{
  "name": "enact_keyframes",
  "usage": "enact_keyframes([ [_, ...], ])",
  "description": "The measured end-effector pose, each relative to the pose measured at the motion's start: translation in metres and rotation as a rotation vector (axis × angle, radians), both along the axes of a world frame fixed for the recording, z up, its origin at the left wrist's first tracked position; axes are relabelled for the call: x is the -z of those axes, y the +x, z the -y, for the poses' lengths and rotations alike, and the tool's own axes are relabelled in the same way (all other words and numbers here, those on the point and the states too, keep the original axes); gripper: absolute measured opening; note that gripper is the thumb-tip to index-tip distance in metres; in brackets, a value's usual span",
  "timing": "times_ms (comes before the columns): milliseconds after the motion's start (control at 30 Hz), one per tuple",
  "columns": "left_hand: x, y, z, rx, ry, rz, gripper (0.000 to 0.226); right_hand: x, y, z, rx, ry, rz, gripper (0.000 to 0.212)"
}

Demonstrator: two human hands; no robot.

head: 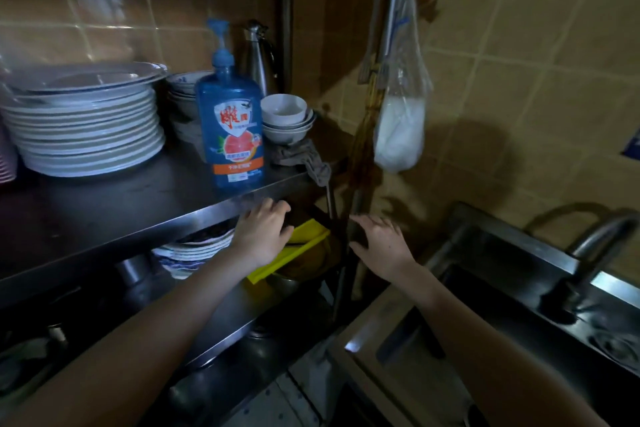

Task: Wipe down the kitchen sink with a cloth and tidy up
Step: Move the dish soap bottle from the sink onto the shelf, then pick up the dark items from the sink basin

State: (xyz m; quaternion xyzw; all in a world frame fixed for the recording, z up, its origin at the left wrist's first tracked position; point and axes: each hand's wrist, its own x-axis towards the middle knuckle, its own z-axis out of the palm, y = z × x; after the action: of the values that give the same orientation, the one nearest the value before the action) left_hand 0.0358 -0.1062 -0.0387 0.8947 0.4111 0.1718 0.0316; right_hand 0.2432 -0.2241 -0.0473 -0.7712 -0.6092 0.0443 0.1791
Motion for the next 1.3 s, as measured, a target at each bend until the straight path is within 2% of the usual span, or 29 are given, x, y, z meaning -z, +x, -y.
enact_keyframes([
  [267,0.004,0.039,0.016,0.070,-0.036,-0.079,0.036,0.013,0.025,0.029,0.056,0.030,-0.042,0.053],
  [833,0.010,0.133,0.044,0.305,-0.139,-0.154,0.035,0.037,0.084,0.097,0.307,0.030,-0.003,0.051],
  [1300,0.067,0.251,0.080,0.481,-0.105,-0.139,0.030,0.088,0.167,0.167,0.547,-0.075,-0.084,0.055],
])
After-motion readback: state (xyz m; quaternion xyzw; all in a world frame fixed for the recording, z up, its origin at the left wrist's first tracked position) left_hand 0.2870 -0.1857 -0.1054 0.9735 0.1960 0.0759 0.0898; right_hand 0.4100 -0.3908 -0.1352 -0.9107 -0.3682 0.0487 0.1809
